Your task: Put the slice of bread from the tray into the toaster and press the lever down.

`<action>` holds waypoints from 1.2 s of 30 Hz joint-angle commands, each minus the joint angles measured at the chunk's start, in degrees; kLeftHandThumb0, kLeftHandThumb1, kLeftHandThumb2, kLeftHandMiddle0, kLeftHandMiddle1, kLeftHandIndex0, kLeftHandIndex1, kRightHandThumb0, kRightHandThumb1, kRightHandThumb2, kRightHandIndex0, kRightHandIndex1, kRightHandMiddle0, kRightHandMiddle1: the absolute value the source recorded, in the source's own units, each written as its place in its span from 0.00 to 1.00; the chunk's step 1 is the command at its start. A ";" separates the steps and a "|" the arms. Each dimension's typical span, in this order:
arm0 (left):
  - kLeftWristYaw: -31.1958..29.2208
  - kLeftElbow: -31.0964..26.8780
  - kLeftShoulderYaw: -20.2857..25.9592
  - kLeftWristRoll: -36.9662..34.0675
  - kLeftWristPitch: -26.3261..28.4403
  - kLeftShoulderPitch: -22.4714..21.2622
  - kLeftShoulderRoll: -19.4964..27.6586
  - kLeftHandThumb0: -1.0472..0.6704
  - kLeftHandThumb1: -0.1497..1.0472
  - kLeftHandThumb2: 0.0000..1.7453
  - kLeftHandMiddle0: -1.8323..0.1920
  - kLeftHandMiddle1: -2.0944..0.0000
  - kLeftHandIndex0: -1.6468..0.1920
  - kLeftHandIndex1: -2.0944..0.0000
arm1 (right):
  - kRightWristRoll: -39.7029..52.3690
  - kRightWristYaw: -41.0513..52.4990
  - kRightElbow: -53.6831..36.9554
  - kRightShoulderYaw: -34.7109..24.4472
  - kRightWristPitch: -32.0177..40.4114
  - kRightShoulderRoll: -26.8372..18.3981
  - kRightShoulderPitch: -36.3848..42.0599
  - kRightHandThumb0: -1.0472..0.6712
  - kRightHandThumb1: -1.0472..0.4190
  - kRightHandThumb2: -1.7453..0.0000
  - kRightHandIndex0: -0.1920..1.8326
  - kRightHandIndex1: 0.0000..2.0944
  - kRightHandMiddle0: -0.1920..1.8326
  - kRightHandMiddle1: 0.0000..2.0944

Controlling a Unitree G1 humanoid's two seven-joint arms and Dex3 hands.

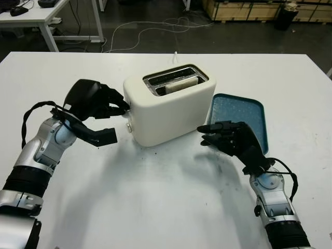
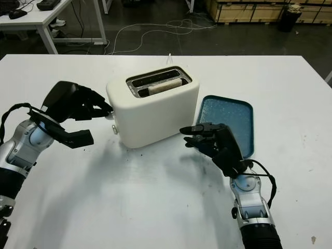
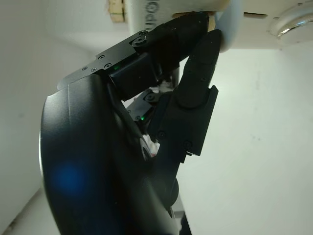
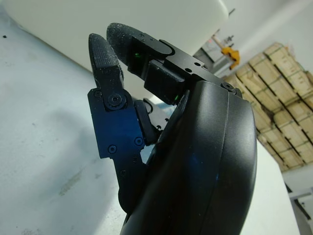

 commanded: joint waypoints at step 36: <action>4.33 0.92 -8.47 -3.39 7.56 7.95 -8.86 0.47 0.89 0.08 0.51 0.37 0.25 0.99 | 0.56 1.00 1.09 -0.09 -0.43 -0.01 -0.24 0.33 0.11 1.00 0.66 0.25 0.69 0.00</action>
